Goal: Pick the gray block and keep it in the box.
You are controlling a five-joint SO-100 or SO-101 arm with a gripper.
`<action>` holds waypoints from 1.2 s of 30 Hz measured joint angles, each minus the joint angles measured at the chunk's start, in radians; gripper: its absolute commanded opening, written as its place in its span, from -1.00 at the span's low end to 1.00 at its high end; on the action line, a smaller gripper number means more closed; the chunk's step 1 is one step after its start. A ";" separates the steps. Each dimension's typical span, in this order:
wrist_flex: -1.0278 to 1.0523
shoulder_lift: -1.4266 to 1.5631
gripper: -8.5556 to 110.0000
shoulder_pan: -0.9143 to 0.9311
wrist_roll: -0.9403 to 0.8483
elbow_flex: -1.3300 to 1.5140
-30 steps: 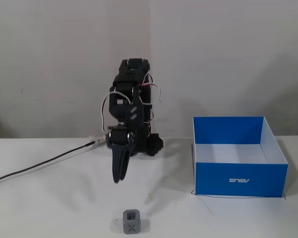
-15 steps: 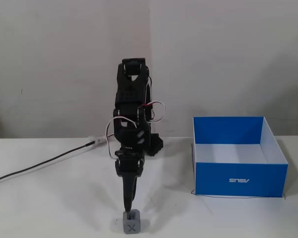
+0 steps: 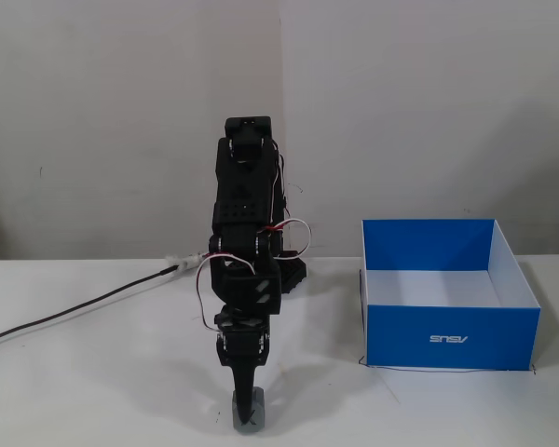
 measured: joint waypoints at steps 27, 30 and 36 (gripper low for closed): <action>0.407 0.762 -0.85 -0.368 0.002 -0.014; 0.374 0.896 -0.85 -0.517 0.008 0.031; 0.311 1.103 -0.85 -0.778 0.031 0.212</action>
